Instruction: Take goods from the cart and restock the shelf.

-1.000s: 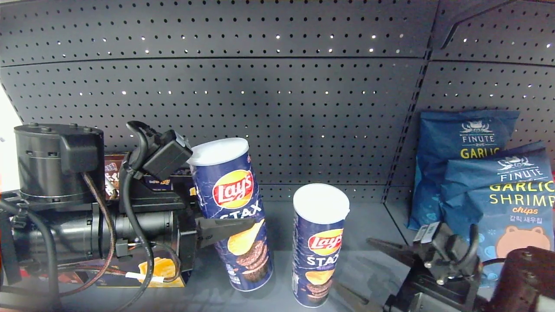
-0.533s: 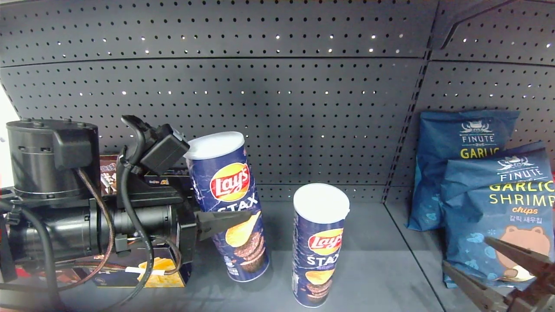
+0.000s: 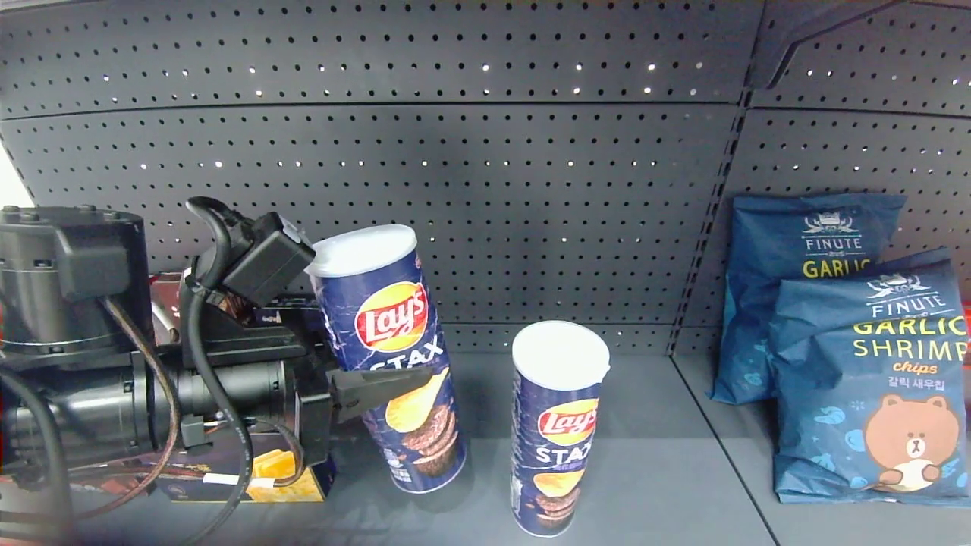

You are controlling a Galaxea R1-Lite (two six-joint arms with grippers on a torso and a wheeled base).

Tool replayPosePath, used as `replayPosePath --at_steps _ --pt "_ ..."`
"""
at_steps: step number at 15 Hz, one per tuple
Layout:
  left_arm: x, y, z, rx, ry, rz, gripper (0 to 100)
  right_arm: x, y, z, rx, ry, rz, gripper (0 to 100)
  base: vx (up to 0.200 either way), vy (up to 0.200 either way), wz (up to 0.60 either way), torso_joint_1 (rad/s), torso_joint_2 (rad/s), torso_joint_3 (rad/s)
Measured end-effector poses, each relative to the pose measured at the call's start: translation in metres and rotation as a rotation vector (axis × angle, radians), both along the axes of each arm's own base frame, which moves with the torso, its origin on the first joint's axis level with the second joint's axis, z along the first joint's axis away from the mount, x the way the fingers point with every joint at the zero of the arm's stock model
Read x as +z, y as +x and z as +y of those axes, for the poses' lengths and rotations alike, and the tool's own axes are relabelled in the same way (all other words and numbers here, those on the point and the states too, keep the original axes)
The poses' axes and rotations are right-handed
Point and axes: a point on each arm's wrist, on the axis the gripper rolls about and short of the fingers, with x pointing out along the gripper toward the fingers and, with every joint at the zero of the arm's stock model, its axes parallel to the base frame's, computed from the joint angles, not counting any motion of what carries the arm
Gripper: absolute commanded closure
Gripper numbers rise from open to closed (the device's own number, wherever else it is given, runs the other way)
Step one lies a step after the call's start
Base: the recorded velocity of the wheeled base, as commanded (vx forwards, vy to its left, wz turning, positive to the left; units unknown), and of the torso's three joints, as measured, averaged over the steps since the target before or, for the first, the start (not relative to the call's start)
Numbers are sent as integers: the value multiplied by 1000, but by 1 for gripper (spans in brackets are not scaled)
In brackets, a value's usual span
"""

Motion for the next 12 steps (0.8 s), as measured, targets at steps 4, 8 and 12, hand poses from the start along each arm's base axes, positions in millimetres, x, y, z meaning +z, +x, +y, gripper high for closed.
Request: replayPosePath --at_steps 4,8,12 --pt "-7 -5 3 -6 7 18 100 -6 -10 4 153 28 -78 0 0 0 0 0 0 0" --pt "-8 -6 3 -6 7 19 100 -13 -12 4 156 30 -43 0 0 0 0 0 0 0" --pt "-5 -5 3 -3 0 5 100 -13 -12 4 156 32 -45 0 0 0 0 0 0 0"
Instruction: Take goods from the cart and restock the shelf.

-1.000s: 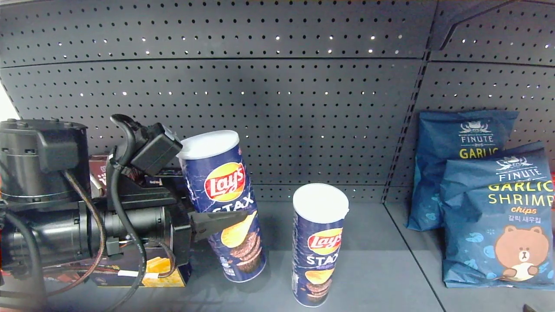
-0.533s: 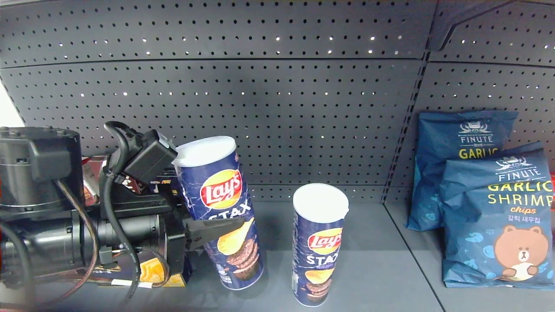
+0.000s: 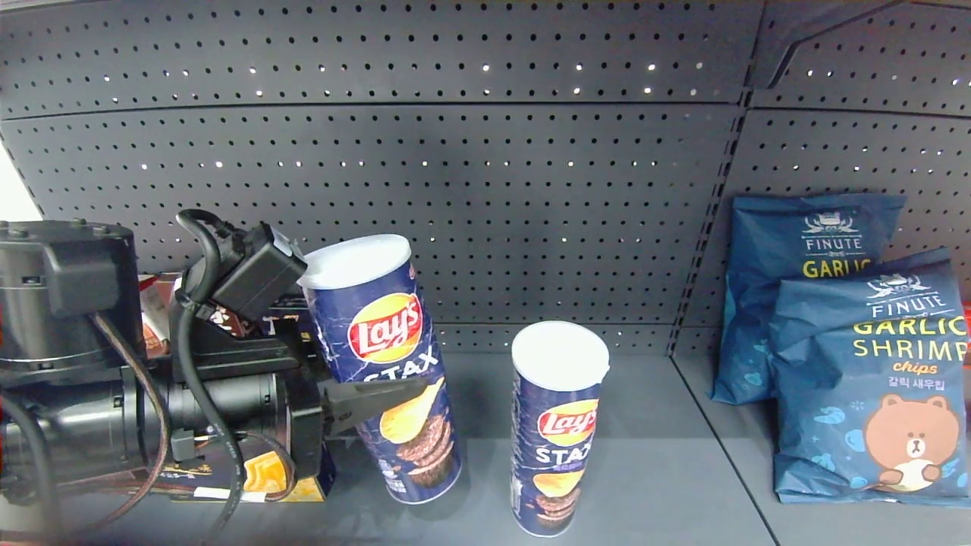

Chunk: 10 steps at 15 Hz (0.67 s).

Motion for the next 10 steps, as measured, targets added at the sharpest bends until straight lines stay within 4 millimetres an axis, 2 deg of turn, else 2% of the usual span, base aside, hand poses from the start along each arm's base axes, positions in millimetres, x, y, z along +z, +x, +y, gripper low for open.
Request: replayPosePath --at_steps 5,7,10 --pt "6 3 -2 -2 -18 -51 100 0 0 0 0 0 0 0 0 0 0 0 0 0" --pt "10 10 -5 9 -41 -127 100 0 0 0 0 1 0 0 0 0 0 0 0 0" --pt "3 25 -8 35 -15 -130 100 0 0 0 0 0 0 0 0 0 0 0 0 0"
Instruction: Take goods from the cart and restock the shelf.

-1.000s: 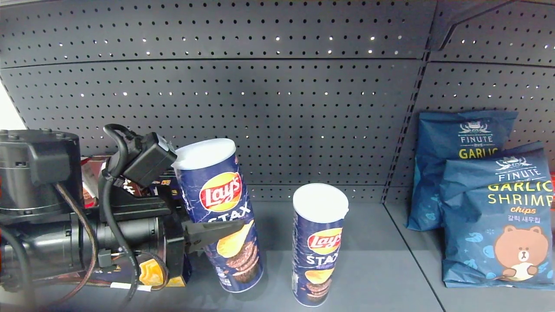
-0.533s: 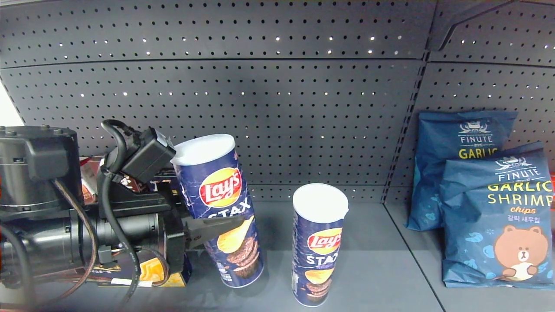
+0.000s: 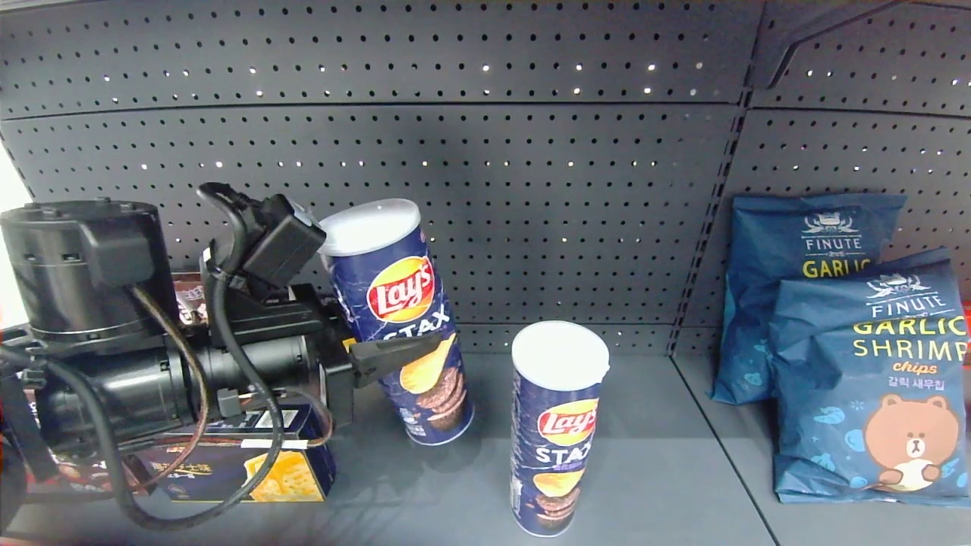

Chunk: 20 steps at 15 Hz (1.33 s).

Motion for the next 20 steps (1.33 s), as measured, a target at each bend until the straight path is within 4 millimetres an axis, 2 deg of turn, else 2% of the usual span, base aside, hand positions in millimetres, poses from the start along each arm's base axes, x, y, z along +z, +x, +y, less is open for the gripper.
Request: replayPosePath --at_steps 6,12,16,20 --pt "-8 39 -14 -59 37 12 100 0 0 0 0 0 1 0 0 0 0 0 0 0" --pt "-15 91 -35 -85 114 2 100 0 0 0 0 0 1 0 0 0 0 0 0 0" --pt "-24 115 -49 -96 126 23 100 0 0 0 0 0 1 0 0 0 0 0 0 0" --pt "-37 131 -57 -101 133 41 100 0 0 0 0 0 2 0 0 0 0 0 0 0"
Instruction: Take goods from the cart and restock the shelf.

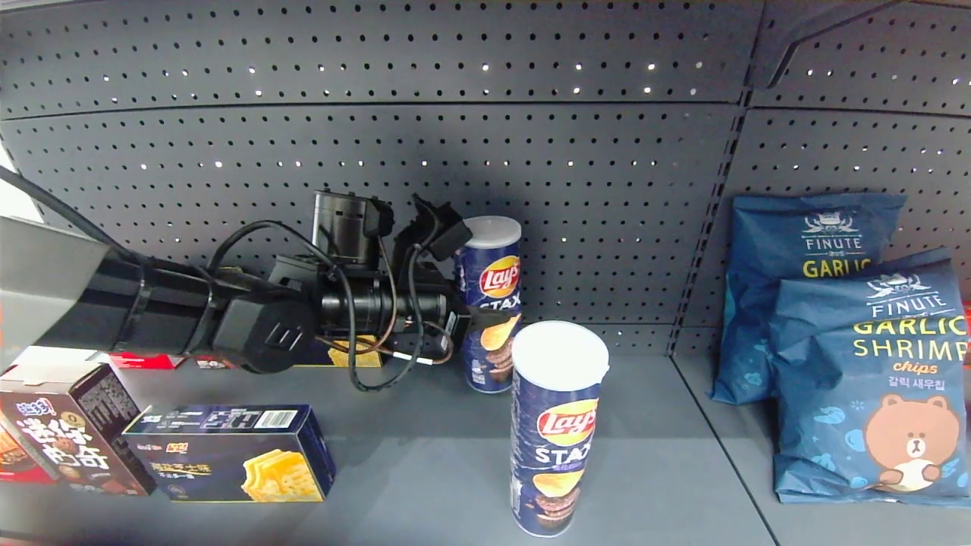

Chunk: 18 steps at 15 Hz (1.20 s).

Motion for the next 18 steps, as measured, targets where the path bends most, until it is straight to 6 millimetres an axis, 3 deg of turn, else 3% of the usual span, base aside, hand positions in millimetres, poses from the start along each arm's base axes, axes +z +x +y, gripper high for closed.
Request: replayPosePath --at_steps 8,16,17,18 --pt "-19 16 -18 -23 10 23 100 0 0 0 0 0 1 0 0 0 0 0 0 0" --pt "-30 24 -23 -31 23 19 100 0 0 0 0 0 2 0 0 0 0 0 0 0" --pt "-32 24 -24 -38 31 10 0 0 0 0 0 0 2 0 0 0 0 0 0 0" --pt "-33 25 -25 -40 34 7 0 0 0 0 0 0 2 0 0 0 0 0 0 0"
